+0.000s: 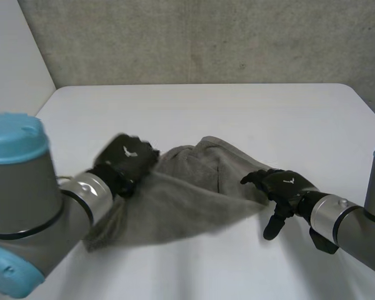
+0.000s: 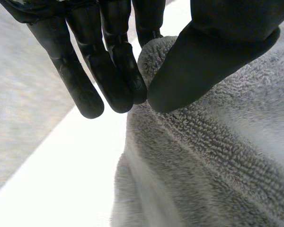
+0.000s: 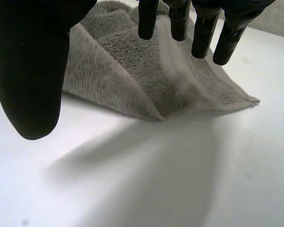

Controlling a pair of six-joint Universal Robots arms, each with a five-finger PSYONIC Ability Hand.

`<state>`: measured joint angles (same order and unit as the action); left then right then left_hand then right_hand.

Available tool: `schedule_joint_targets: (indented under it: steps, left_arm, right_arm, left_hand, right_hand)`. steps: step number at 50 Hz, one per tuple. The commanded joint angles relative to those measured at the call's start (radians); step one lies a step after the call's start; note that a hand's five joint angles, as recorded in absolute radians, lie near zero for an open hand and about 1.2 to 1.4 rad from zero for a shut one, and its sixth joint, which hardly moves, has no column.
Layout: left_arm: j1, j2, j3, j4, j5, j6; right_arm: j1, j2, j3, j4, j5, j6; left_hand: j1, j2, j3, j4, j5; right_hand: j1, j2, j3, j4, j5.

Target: Fold the towel.

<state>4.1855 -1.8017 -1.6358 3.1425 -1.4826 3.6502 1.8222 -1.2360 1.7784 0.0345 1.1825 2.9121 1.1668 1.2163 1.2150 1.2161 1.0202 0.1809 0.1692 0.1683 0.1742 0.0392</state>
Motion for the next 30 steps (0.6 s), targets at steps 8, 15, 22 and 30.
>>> schedule_joint_targets:
  steps: [8,15,22,30]
  left_arm:
    - [-0.012,0.254,-0.101,0.001,-0.064,0.005]
    - [-0.005,0.314,-0.131,0.001,-0.068,0.005]
    - [0.004,0.318,-0.134,0.001,-0.071,0.001]
    - [0.051,0.297,-0.108,0.014,-0.064,0.001]
  right_arm:
    - [0.130,0.059,-0.118,-0.036,-0.007,0.186]
    - [0.177,0.178,-0.217,-0.047,0.003,0.188]
    - [0.190,0.245,-0.252,-0.056,-0.001,0.196]
    - [0.183,0.202,-0.309,-0.183,0.121,0.179]
  left_hand:
    - [0.229,0.180,0.181,0.180,0.202]
    - [0.229,0.180,0.181,0.180,0.202]
    - [0.229,0.180,0.181,0.180,0.202]
    - [0.229,0.180,0.181,0.180,0.202]
  right_hand:
    - [-0.006,0.005,0.006,0.000,-0.039]
    - [-0.006,0.005,0.006,0.000,-0.039]
    - [0.387,0.398,0.399,0.393,0.354]
    - [1.215,1.227,1.228,1.222,1.183]
